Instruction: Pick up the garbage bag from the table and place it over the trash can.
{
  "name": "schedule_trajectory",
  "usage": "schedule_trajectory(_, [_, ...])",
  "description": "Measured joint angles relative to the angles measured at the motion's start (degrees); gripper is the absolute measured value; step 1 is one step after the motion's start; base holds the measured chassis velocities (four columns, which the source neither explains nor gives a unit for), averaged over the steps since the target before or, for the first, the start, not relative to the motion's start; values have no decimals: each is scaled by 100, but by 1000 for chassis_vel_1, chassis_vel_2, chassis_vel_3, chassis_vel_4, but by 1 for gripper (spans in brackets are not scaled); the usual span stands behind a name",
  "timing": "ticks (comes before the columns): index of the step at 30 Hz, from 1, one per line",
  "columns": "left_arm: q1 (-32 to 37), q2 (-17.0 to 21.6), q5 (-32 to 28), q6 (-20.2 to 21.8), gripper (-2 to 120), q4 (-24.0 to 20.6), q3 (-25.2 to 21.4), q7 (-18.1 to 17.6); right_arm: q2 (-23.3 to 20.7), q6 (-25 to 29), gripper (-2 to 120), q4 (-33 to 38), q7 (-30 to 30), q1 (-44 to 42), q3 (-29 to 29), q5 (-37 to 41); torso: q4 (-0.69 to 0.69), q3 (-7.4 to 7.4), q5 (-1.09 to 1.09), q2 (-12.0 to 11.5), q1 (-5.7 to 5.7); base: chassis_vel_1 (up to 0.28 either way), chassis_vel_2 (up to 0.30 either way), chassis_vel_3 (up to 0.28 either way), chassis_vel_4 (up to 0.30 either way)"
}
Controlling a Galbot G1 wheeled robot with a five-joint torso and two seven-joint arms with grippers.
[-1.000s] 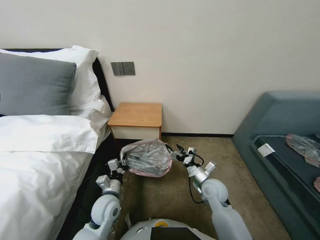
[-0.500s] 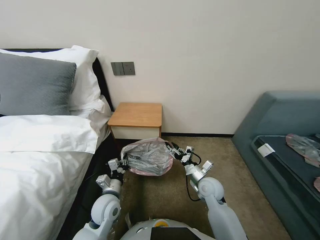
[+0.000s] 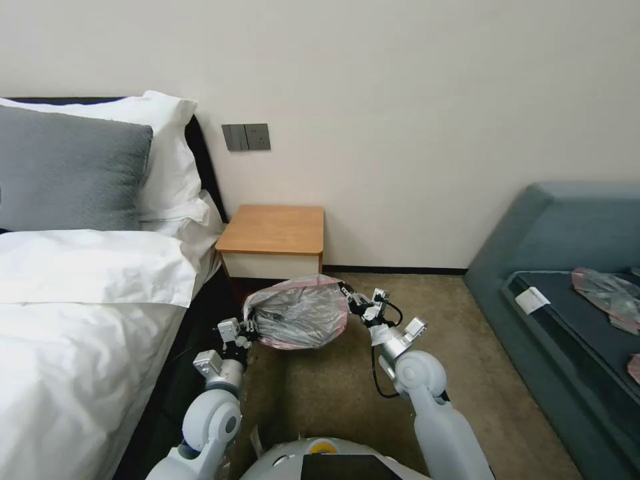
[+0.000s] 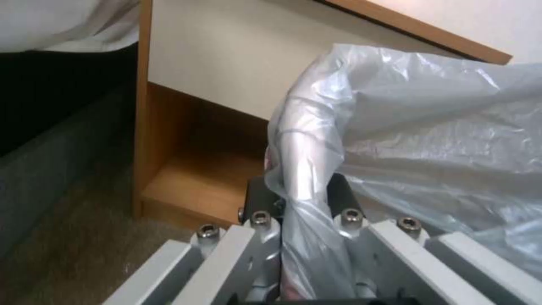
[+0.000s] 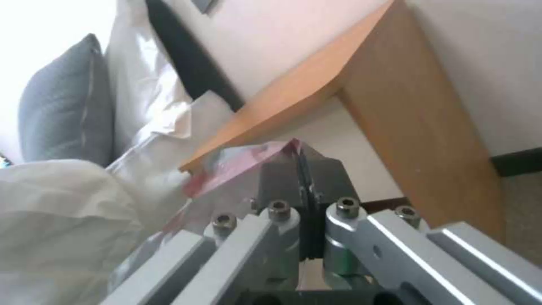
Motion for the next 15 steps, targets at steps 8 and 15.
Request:
schedule_trajectory(8, [36, 15, 70, -23, 4, -22, -5, 174, -123, -123, 0, -132, 238, 126, 47, 2, 0, 0, 0, 0, 0, 0, 0, 0, 0])
schedule_trajectory(15, [10, 14, -60, -64, 4, -55, -27, 203, -219, -181, 0, -249, 173, 21, 76, -54, 0, 0, 0, 0, 0, 0, 0, 0, 0])
